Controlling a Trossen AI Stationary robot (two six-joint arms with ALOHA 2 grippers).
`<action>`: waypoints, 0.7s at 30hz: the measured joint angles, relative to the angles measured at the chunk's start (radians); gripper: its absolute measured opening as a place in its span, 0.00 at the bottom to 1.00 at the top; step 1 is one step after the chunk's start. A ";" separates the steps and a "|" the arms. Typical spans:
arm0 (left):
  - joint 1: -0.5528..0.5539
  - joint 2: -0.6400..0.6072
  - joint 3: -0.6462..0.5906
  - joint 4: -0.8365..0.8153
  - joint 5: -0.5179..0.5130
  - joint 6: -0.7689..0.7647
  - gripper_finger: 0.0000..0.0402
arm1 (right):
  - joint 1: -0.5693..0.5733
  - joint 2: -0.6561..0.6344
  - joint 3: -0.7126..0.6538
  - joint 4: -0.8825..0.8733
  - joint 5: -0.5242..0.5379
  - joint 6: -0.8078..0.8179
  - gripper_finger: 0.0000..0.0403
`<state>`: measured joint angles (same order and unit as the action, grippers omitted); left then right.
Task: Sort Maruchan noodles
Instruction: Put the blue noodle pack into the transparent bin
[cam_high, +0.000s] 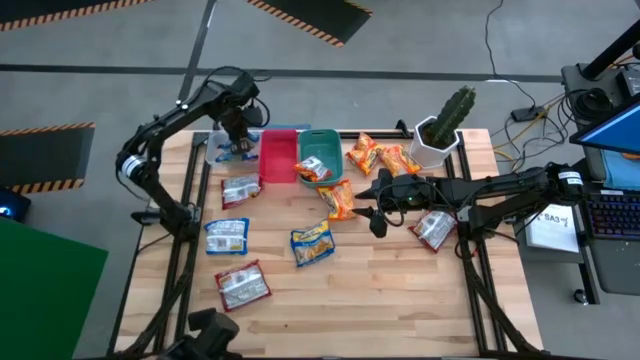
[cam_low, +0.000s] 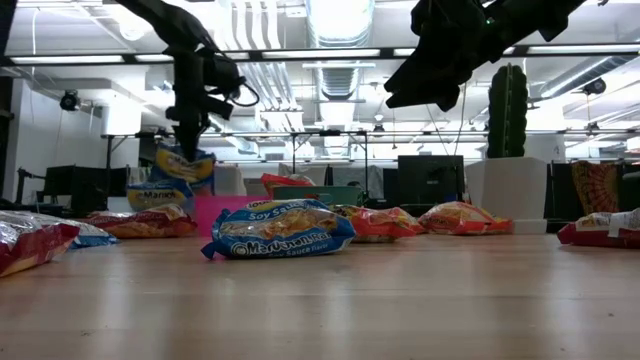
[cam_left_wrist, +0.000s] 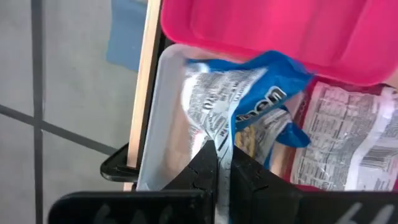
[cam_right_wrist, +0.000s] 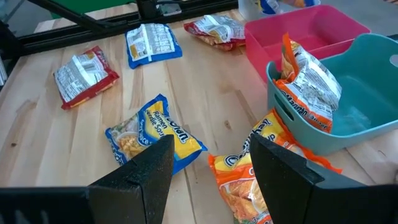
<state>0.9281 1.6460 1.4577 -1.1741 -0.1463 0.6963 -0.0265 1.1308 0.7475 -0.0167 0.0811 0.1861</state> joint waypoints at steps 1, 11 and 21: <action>0.001 0.007 0.007 0.005 0.000 0.000 0.00 | 0.000 0.000 0.000 0.000 0.000 -0.001 0.50; 0.000 0.097 0.032 0.012 0.000 -0.026 0.00 | 0.000 0.000 0.000 0.001 0.001 -0.001 0.50; 0.000 0.128 0.031 0.047 -0.038 -0.053 0.08 | 0.000 0.000 0.000 0.001 0.001 0.003 0.50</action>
<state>0.9279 1.7737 1.4882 -1.1274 -0.1846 0.6428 -0.0265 1.1305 0.7475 -0.0162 0.0818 0.1894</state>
